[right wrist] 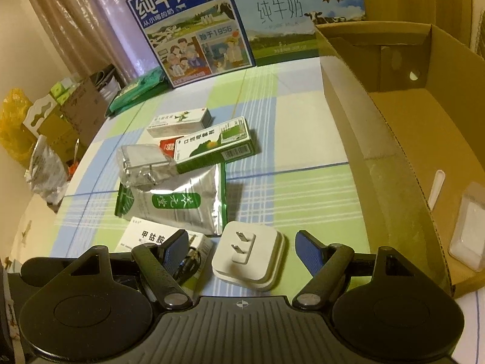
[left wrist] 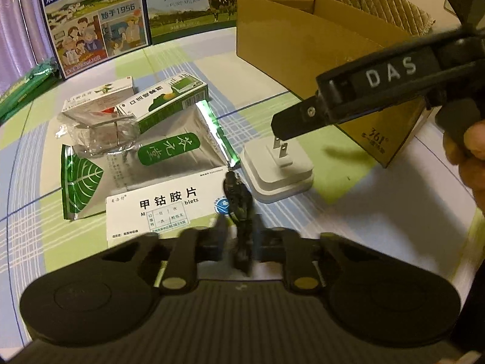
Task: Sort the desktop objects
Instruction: 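Grasp the black cable with the left tool while the right tool grasps the white plug adapter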
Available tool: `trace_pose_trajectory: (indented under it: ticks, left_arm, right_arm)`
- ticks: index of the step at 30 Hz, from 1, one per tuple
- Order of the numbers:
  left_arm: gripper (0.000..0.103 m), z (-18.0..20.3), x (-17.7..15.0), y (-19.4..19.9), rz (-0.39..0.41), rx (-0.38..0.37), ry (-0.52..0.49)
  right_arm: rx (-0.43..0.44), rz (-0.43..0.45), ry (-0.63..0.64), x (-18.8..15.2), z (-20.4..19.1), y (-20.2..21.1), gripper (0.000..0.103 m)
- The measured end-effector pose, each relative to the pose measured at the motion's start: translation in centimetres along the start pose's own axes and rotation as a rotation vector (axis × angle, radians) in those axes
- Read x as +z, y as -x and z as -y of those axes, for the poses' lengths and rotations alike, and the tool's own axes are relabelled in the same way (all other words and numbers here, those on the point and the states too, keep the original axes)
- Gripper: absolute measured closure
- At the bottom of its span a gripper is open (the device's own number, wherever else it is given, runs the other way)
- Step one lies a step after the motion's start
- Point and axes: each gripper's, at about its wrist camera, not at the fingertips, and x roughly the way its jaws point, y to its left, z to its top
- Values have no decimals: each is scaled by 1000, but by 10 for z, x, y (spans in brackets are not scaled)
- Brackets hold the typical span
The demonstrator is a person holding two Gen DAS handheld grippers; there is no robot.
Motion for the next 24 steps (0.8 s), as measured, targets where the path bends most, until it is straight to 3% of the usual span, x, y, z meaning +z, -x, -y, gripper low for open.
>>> trace_pose_trajectory:
  ticks: [5, 12, 24]
  left_arm:
    - [94, -10, 1, 10, 10, 10, 33]
    - [94, -35, -4, 19, 17, 83, 88]
    - [94, -44, -11, 11, 0, 78, 100]
  right_arm:
    - [-14, -24, 11, -2, -1, -4, 28]
    - [-37, -88, 55, -8, -6, -20, 28]
    - [-107, -149, 119, -2, -18, -66, 28]
